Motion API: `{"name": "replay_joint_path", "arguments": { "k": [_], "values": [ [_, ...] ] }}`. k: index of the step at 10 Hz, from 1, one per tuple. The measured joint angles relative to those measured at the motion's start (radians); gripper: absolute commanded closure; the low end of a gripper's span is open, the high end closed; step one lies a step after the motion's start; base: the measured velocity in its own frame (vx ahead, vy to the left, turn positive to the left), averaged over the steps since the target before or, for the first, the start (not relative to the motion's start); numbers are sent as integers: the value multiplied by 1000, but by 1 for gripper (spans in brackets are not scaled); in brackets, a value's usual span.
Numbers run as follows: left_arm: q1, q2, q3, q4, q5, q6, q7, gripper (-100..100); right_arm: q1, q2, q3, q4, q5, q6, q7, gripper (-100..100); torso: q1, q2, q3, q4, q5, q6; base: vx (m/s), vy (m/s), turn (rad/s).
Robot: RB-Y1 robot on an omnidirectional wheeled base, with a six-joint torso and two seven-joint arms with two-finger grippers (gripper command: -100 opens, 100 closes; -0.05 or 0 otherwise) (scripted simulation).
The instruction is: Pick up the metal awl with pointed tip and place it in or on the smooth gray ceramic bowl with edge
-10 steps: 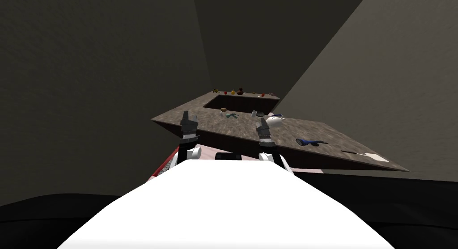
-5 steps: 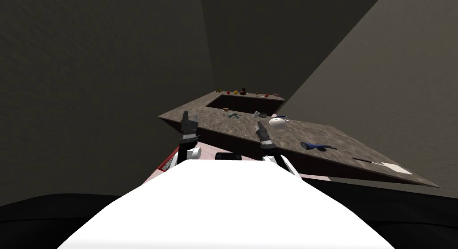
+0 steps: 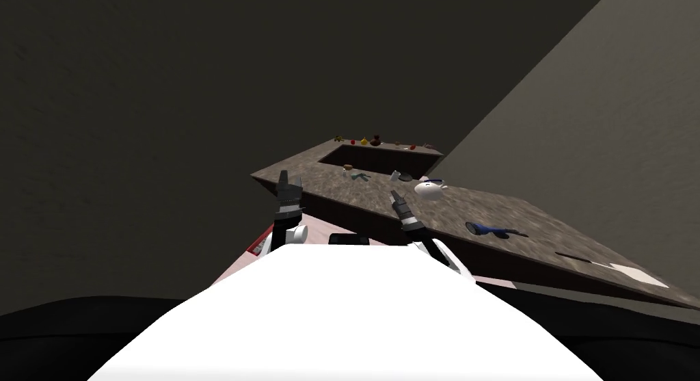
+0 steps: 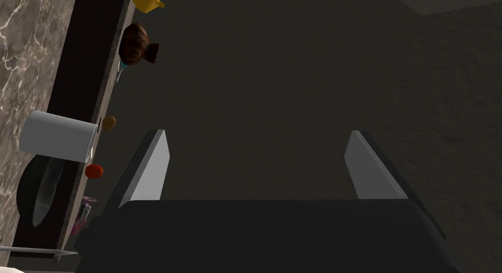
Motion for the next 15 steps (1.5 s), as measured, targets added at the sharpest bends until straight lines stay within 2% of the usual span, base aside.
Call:
{"name": "replay_joint_path", "arguments": {
  "k": [6,15],
  "values": [
    [0,0,0,0,0,0,0,0,31,-171,5,43,21,49,-28,-100,0,0,0,0,0,0,-18,-12,98],
    [0,0,0,0,0,0,0,0,69,-389,9,116,45,94,-60,-100,0,-1,0,0,0,0,-14,-7,89]
  ]
}}
